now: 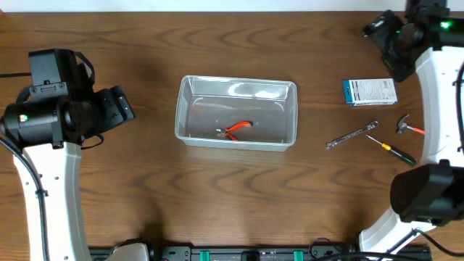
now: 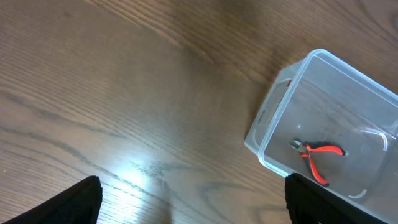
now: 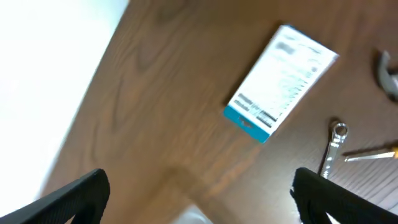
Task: Pack container
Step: 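Move the right gripper to the blue-and-white box and grasp it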
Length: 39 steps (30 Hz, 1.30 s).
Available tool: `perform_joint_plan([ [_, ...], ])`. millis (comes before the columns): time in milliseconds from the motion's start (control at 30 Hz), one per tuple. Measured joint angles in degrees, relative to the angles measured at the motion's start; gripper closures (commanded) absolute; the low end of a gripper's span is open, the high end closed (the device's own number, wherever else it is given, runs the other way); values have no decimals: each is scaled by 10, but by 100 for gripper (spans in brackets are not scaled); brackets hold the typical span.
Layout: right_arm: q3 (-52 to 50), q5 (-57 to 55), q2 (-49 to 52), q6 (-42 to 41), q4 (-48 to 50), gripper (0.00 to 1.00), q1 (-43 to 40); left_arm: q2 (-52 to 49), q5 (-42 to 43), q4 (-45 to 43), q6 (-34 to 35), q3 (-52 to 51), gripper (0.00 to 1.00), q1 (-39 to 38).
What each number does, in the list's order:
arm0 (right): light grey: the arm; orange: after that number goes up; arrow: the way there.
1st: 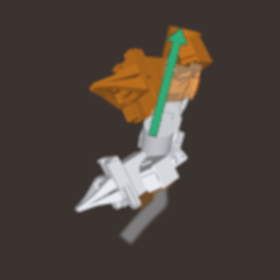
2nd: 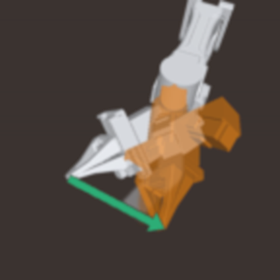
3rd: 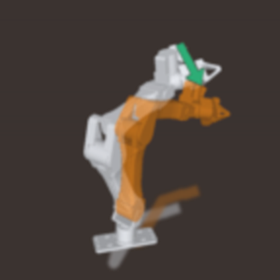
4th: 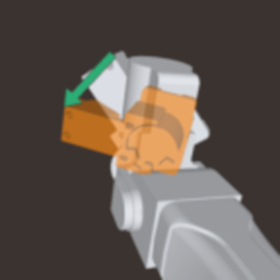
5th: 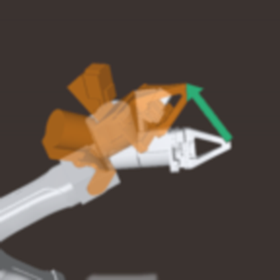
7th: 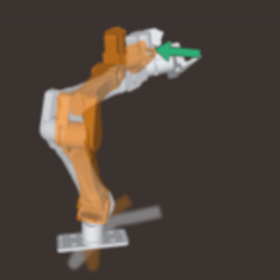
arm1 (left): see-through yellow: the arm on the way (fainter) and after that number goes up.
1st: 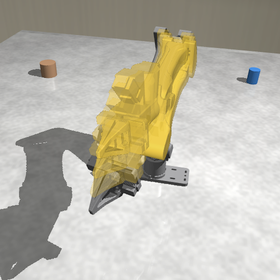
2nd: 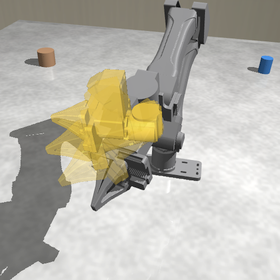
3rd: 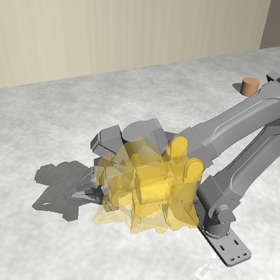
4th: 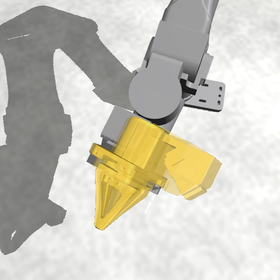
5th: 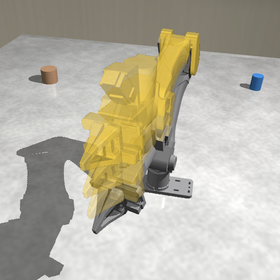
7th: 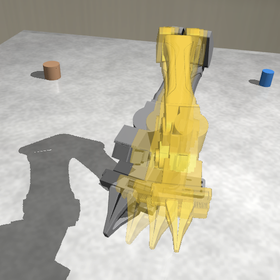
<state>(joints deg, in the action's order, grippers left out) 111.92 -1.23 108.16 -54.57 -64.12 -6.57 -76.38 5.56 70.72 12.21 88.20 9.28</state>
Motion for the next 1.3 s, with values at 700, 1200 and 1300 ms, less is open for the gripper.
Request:
perform_joint_plan([
  [700, -1, -2, 225, -121, 14, 1, -40, 0, 0, 0, 0, 0, 14, 0],
  [1200, -1, -18, 238, -154, 2, 1, -42, 0, 0, 0, 0, 0, 14, 0],
  [1300, -1, -20, 250, -155, 5, 1, -44, 0, 0, 0, 0, 0, 14, 0],
])
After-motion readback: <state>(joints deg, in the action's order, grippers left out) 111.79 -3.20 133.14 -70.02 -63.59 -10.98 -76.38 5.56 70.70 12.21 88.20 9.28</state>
